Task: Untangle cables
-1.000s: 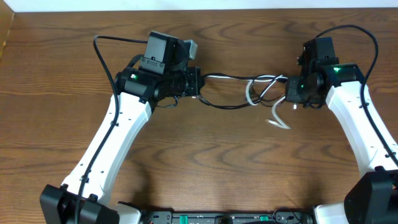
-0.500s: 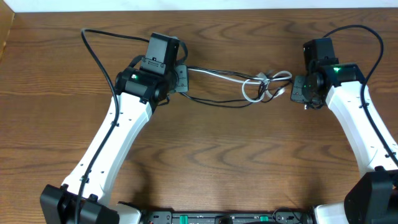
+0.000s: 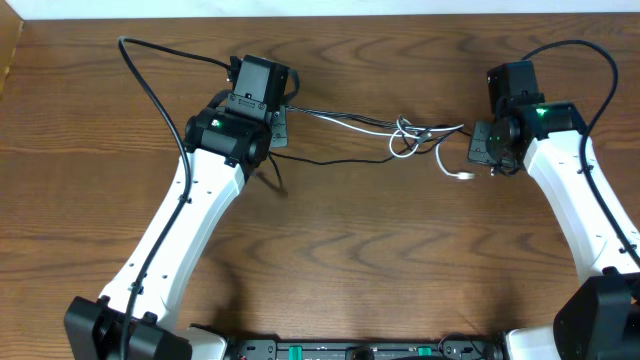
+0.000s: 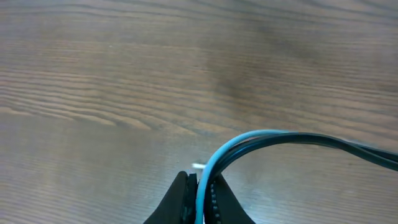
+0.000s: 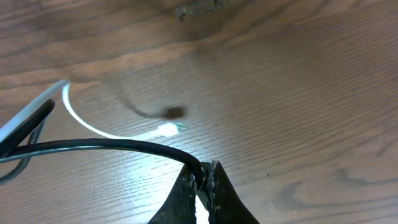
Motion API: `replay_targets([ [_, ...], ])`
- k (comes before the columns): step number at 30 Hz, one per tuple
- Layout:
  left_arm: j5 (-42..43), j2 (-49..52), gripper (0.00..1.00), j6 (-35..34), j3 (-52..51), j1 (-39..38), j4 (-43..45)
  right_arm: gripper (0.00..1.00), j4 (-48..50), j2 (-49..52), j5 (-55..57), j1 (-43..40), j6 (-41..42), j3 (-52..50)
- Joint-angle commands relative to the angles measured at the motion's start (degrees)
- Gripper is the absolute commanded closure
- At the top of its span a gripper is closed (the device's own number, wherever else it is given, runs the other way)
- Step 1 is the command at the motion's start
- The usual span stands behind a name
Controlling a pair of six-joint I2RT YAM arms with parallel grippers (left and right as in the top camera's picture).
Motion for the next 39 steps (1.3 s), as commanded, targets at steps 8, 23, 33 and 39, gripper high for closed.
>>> replay_targets([
  [8, 30.82, -0.72, 0.93, 16.35, 0.48, 0.96, -1.97, 0.48, 2.25, -0.68, -30.75, -1.22, -16.44, 0.7],
  [23, 46.27, -0.72, 0.92, 18.32, 0.48, 0.96, -3.23, 0.41, 14.86, 4.33, -34.64, 4.48, -8.15, 0.61],
  [33, 46.27, -0.72, 0.93, 16.9, 0.48, 0.96, -3.32, 0.52, 22.47, 16.46, -36.0, 7.87, -8.24, 0.61],
  [39, 46.27, -0.72, 0.93, 16.9, 0.48, 0.96, -3.32, 0.73, 27.28, 20.65, -37.62, 9.7, -8.2, 0.61],
])
